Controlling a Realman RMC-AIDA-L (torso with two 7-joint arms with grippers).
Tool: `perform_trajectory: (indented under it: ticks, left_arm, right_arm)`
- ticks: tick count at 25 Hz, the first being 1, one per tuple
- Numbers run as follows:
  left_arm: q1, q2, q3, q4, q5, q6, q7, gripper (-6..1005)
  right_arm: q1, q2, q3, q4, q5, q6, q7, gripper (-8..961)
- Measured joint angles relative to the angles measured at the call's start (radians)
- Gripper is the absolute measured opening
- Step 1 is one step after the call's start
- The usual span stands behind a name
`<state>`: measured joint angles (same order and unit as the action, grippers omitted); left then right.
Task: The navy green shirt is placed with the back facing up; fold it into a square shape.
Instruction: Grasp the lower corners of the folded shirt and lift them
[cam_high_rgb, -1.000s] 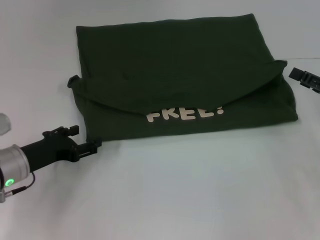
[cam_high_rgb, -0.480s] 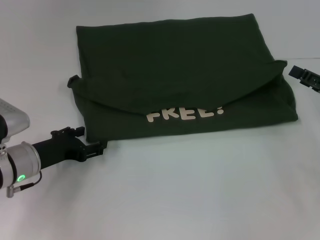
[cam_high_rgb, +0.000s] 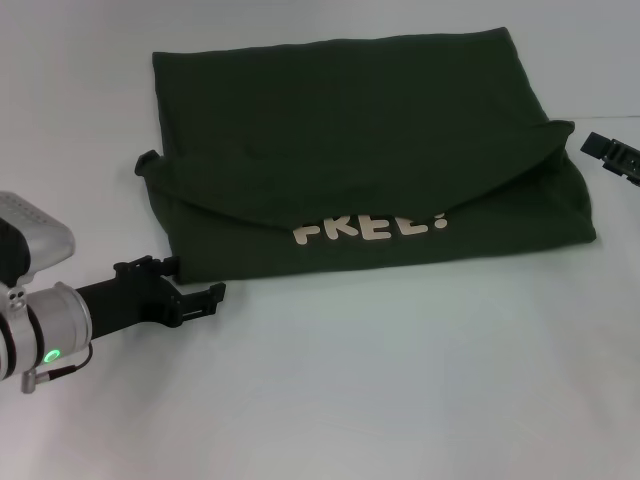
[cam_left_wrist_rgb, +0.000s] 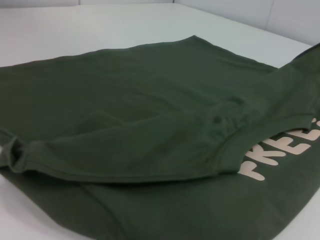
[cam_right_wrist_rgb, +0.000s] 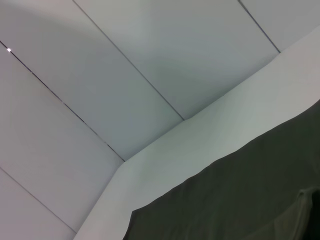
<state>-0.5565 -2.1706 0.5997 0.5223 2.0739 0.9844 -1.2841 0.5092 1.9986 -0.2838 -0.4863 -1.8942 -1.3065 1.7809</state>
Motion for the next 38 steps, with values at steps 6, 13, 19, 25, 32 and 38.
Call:
perform_trajectory:
  ticks: [6, 13, 19, 25, 32, 38]
  left_arm:
    - [-0.004, 0.000, 0.006, -0.001, 0.000, 0.003, -0.001, 822]
    - [-0.008, 0.000, 0.014, 0.002, -0.001, -0.007, -0.002, 817]
    - [-0.008, 0.000, 0.014, 0.012, -0.005, -0.019, -0.015, 731]
    - [-0.018, 0.002, 0.024, 0.012, -0.001, -0.045, -0.025, 489]
    - [-0.018, 0.002, 0.029, 0.013, 0.000, -0.046, -0.031, 193]
    - [-0.017, 0.003, 0.028, 0.021, 0.000, -0.044, -0.037, 24]
  right_arm:
    - [0.000, 0.000, 0.000, 0.000, 0.000, 0.000, 0.000, 778]
    - [0.000, 0.000, 0.000, 0.000, 0.000, 0.000, 0.001, 777]
    - [-0.003, 0.000, 0.000, -0.001, 0.007, 0.001, 0.002, 777]
    - [-0.009, 0.000, 0.000, -0.002, 0.009, 0.001, 0.001, 776]
    - [-0.011, 0.000, 0.000, -0.003, 0.009, 0.001, 0.001, 776]
    - [-0.011, -0.004, -0.009, -0.006, 0.002, 0.008, 0.001, 775]
